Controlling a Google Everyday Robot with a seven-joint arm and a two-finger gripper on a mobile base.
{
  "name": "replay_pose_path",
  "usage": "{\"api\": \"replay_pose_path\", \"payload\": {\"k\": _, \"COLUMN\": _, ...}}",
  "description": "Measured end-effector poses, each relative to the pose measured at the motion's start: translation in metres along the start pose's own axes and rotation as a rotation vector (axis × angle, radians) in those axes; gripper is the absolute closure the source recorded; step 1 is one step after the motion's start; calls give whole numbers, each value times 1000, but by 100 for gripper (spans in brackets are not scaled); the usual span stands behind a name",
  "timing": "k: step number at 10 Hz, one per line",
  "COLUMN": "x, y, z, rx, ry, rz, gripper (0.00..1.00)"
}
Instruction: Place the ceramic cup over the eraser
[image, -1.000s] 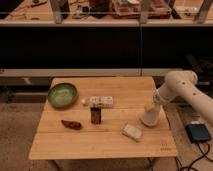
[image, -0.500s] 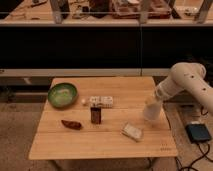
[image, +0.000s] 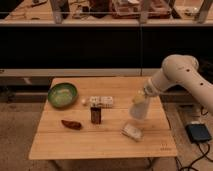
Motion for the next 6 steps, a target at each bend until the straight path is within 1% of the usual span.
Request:
{"api": "replay_pose_path", "payload": {"k": 2, "x": 17, "y": -31, "z": -7, "rx": 32, "ry": 14, "rz": -52, "gripper": 85}}
{"api": "replay_pose_path", "payload": {"k": 3, "x": 33, "y": -53, "z": -8, "rx": 57, "ry": 31, "rz": -86, "gripper": 85}}
{"api": "replay_pose_path", "payload": {"k": 4, "x": 46, "y": -66, "z": -8, "rx": 71, "ry": 48, "rz": -109, "gripper": 85}}
{"api": "replay_pose_path", "payload": {"k": 5, "x": 65, "y": -80, "z": -8, "rx": 89, "ry": 79, "rz": -133, "gripper": 85}}
{"api": "replay_pose_path", "payload": {"k": 6, "x": 85, "y": -91, "z": -7, "rx": 105, "ry": 123, "rz": -157, "gripper": 85}}
